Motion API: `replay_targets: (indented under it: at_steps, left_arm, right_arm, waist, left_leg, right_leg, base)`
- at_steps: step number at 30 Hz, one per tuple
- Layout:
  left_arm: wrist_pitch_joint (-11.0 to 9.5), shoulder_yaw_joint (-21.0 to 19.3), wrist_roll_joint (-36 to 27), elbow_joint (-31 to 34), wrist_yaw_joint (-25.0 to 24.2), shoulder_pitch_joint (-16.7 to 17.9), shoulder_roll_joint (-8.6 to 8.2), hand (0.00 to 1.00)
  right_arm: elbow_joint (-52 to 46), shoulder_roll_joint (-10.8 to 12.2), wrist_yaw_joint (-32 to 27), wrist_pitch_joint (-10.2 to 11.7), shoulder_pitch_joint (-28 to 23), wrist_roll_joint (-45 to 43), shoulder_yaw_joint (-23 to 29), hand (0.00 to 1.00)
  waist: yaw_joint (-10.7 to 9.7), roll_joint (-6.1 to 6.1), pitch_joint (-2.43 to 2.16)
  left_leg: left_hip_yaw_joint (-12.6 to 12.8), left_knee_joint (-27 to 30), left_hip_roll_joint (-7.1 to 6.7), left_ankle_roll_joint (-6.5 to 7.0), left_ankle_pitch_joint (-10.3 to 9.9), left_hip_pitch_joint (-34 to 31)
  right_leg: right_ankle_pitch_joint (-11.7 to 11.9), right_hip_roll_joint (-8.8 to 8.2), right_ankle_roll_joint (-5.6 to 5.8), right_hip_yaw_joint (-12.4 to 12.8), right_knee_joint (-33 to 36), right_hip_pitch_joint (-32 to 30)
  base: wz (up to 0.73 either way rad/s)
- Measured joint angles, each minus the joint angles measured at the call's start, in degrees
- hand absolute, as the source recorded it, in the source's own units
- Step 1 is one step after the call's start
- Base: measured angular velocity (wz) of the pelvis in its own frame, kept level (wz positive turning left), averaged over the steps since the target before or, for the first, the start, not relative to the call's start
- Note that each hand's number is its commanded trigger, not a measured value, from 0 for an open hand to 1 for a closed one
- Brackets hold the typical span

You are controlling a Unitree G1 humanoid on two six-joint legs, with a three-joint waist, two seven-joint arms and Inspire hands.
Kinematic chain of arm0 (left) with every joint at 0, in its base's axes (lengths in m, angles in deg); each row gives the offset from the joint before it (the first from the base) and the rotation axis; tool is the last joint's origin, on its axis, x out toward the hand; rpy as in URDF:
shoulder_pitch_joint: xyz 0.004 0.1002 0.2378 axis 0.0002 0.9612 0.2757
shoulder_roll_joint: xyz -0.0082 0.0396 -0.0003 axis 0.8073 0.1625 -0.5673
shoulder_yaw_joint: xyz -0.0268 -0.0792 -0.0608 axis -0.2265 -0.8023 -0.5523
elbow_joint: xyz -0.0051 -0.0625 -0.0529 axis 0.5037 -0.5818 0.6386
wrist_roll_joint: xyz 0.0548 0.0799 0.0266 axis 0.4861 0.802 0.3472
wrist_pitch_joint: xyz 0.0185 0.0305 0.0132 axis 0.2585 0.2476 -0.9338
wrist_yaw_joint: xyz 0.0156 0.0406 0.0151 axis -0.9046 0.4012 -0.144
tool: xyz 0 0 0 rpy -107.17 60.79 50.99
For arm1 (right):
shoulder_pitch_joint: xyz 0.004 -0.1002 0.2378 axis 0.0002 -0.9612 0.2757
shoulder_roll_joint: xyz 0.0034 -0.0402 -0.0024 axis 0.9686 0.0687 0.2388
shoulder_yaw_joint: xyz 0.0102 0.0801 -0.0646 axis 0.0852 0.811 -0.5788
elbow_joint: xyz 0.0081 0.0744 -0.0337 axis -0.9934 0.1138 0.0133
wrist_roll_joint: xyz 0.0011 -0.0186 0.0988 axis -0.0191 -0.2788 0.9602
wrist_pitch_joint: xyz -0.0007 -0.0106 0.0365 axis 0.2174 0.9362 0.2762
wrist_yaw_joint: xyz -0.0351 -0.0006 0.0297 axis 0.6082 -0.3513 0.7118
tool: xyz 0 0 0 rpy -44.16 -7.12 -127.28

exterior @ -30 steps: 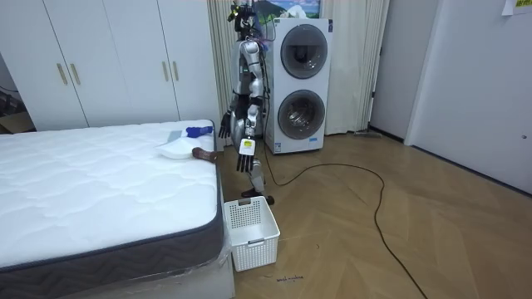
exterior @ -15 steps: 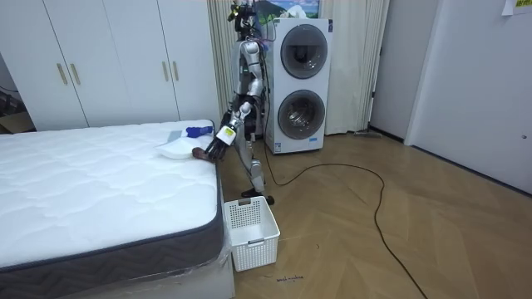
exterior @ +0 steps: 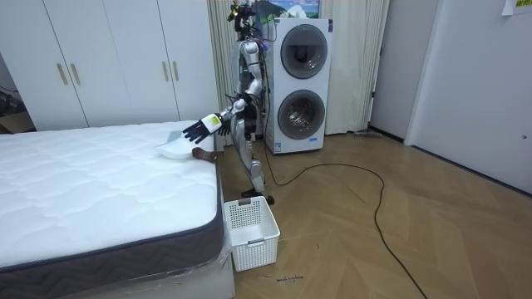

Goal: Clean bed

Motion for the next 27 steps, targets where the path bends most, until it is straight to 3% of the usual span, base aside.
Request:
replay_targets:
  at_steps: [13, 27]
  left_arm:
    - [-1.13, 6.19, -0.84, -0.95, -3.27, -2.08, 0.31, 0.00]
    - [-1.10, 6.73, -0.85, -4.25, -5.92, -2.11, 0.40, 0.00]
  right_arm:
    - [0.20, -0.20, 0.83, -0.18, 1.29, 2.13, -0.91, 0.00]
    - [0.31, -0.40, 0.86, -0.23, 2.16, 2.51, -2.34, 0.00]
  waist:
    - [-1.30, 0.82, 0.46]
    - [-1.24, 0.72, 0.51]
  left_leg:
    - [0.71, -0.07, 0.04, 0.04, 0.02, -1.06]
    - [0.72, -0.03, 0.04, 0.09, 0.07, -2.86]
  right_leg:
    - [0.17, 0.04, 0.06, 0.64, -0.03, -1.24]
    - [0.18, 0.05, 0.03, 0.68, -0.02, -2.96]
  base:
    - [-0.02]
    - [0.00]
